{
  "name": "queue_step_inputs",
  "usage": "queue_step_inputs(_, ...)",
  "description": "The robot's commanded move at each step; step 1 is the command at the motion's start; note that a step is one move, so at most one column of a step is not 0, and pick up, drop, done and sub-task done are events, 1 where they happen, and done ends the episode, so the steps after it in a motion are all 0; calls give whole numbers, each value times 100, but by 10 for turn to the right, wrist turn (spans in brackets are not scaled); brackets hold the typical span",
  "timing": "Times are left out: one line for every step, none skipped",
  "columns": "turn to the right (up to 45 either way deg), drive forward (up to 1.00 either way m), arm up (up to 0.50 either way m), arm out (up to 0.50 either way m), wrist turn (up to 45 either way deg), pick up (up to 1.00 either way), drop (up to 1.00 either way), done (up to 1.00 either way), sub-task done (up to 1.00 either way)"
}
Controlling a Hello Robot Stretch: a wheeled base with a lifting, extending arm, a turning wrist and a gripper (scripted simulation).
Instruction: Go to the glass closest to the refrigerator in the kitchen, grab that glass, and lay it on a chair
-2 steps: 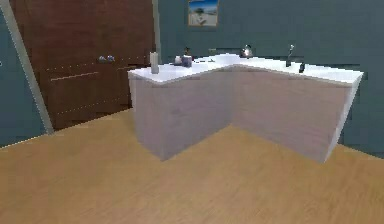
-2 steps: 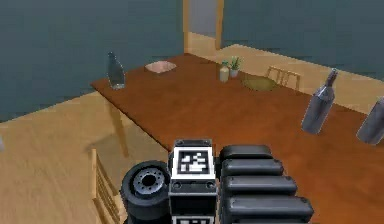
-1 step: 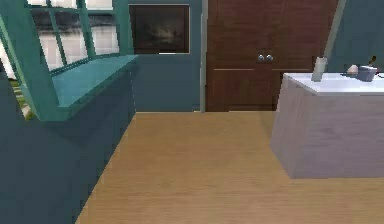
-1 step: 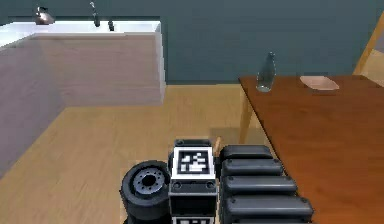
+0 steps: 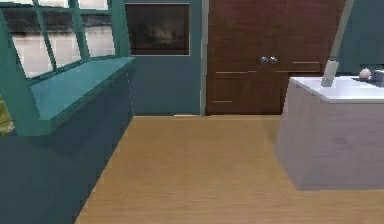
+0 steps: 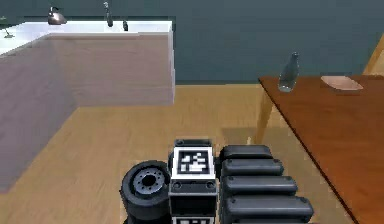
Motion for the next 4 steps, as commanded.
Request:
queue_step_inputs(450,0,0,0,0,0,0,0,0)
queue_step_inputs(300,0,0,0,0,0,0,0,0)
queue_step_inputs(0,10,0,0,0,0,0,0,0)
queue_step_inputs(450,0,0,0,0,0,0,0,0)
